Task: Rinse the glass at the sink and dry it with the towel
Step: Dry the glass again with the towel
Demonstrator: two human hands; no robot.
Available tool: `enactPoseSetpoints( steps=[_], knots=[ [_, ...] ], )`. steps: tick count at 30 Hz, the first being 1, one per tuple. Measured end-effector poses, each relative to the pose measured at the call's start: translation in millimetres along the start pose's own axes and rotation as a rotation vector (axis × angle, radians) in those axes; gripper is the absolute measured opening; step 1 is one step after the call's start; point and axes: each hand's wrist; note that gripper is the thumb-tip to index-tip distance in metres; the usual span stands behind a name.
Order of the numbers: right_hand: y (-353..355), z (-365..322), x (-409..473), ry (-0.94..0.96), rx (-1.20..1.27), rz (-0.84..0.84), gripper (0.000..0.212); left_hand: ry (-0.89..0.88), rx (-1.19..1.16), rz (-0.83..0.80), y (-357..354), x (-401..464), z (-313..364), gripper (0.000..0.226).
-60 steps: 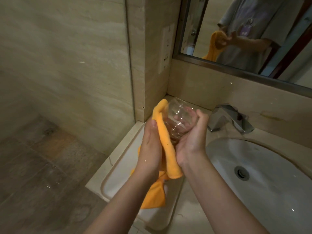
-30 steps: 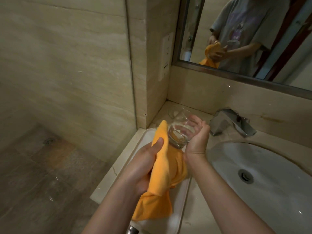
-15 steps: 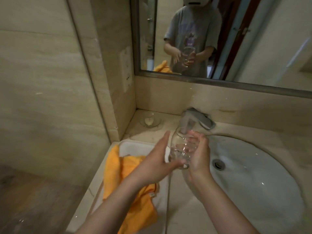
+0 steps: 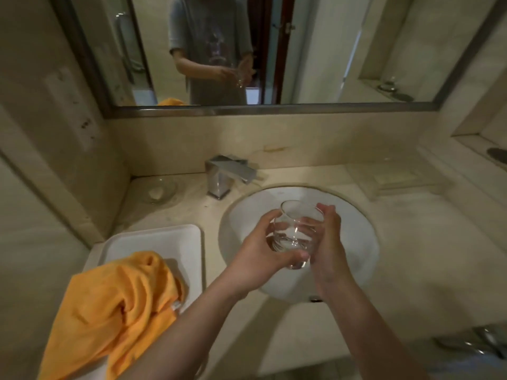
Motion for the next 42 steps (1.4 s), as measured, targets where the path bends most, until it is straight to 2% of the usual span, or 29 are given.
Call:
enactPoseSetpoints(
  steps=[3, 7, 14, 19, 22, 33, 42],
  knots=[
    [34.3, -10.8, -2.1, 0.016, -0.03, -0.044, 0.034, 0.0, 0.028, 0.038, -27.7, 4.4, 6.3, 0.084],
    [86.5, -24.5, -8.9, -0.013, -0.098, -0.098, 0.048, -0.039, 0.017, 0.024, -70.3, 9.9, 17.4, 0.075],
    [175.5, -52.3, -22.9, -0.004, -0.251, -0.069, 0.04, -0.073, -0.03, -0.071, -160.7, 16.4, 36.3, 0.078],
    [228.8, -64.9, -29.9, -0.002, -0.31, 0.024, 0.039, -0.076, -0.048, -0.148, -215.6, 26.1, 47.4, 0.077],
    [254.6, -67.4, -34.1, -0.021, -0.329, 0.107, 0.031, -0.094, -0.041, -0.181, -240.3, 37.4, 55.9, 0.075],
    [309.1, -70.8, 6.7, -0.083, -0.35, 0.359, 0.021, -0.111, -0.04, -0.337, -305.9, 126.1, 85.7, 0.076],
    [352.3, -56.6, 37.0, -0.26, -0.335, 0.505, 0.021, -0.091, -0.043, -0.356, -349.1, 201.0, 105.1, 0.078]
  ],
)
Point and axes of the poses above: each hand's wrist, its own x-axis towards the middle knuckle, its own y-axis out of the back of the hand, z = x × y, and after that the axes turned 10 degrees about y, right-handed
